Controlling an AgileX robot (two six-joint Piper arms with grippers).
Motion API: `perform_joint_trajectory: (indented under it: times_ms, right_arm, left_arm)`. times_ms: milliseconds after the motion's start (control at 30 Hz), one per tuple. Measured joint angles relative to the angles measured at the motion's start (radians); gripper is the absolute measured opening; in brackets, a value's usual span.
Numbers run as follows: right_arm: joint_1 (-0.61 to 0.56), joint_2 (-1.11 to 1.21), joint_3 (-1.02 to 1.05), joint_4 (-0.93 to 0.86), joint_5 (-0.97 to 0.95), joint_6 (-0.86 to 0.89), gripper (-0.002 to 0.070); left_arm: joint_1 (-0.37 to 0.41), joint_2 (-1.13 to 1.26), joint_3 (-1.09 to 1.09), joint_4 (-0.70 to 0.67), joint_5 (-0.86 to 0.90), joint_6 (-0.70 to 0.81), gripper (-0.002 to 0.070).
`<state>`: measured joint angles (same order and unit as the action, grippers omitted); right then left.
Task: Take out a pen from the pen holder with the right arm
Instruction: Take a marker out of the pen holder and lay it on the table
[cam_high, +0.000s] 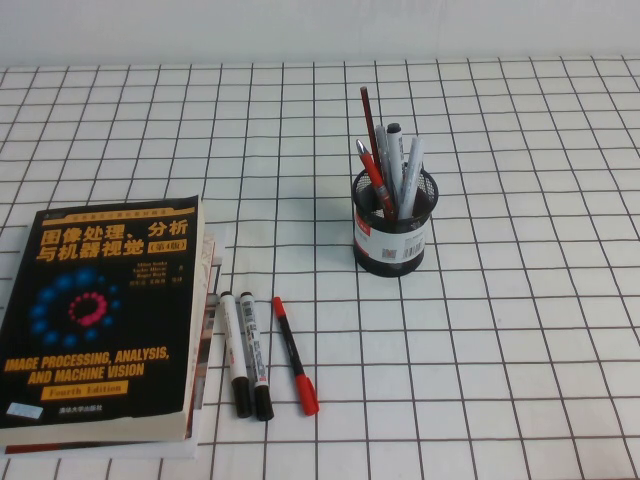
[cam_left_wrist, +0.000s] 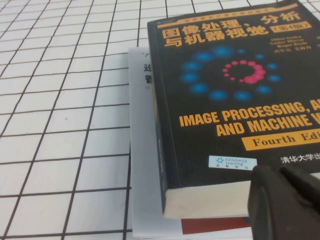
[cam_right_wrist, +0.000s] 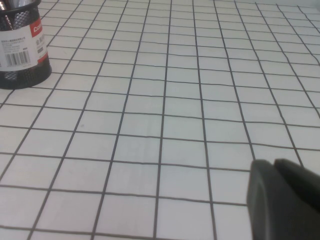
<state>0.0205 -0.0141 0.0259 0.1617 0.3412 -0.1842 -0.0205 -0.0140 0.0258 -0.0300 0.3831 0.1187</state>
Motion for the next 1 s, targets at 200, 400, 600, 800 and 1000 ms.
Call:
perform_joint_trajectory:
  times_ms: [200, 400, 600, 800, 1000]
  right_arm:
    - [0.000, 0.000, 0.000, 0.000, 0.000, 0.000, -0.0016]
    - [0.000, 0.000, 0.000, 0.000, 0.000, 0.000, -0.0016]
    - [0.000, 0.000, 0.000, 0.000, 0.000, 0.000, -0.0016]
    - [0.000, 0.000, 0.000, 0.000, -0.007, 0.000, -0.0016]
    - [0.000, 0.000, 0.000, 0.121, -0.040, 0.000, -0.0016]
  left_arm:
    - [0.000, 0.000, 0.000, 0.000, 0.000, 0.000, -0.0004]
    - [0.000, 0.000, 0.000, 0.000, 0.000, 0.000, -0.0004]
    - [0.000, 0.000, 0.000, 0.000, 0.000, 0.000, -0.0004]
    - [0.000, 0.000, 0.000, 0.000, 0.000, 0.000, -0.0004]
    - [0.000, 0.000, 0.000, 0.000, 0.000, 0.000, -0.0004]
